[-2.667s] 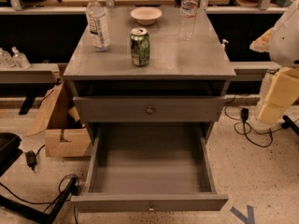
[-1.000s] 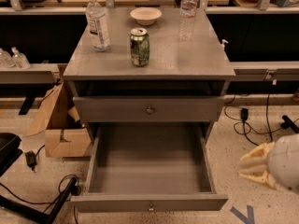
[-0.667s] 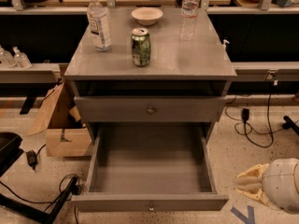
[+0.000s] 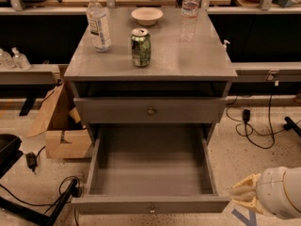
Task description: Close middle drawer
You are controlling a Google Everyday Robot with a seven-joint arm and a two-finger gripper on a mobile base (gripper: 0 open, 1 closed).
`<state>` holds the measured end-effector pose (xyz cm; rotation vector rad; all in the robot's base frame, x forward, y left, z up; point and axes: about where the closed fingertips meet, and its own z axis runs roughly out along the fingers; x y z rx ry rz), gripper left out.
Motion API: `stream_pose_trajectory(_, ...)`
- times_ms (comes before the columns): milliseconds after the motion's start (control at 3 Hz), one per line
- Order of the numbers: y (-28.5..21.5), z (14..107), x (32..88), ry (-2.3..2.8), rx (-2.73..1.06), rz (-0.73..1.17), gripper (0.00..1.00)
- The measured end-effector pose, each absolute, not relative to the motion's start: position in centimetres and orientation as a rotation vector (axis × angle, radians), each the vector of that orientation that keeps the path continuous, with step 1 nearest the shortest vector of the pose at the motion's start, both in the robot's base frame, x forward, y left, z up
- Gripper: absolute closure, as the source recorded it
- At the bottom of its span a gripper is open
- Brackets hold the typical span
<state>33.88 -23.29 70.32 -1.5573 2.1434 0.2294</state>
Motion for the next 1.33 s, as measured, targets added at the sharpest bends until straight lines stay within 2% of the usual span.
stream_pose_trajectory(333, -22.8, 68.9, 34.1, 2.147, -1.550, 0.261, 1.00)
stream_pose_trajectory(1333, -20.3, 51.7, 37.6, 2.033, -1.373, 0.462, 1.00)
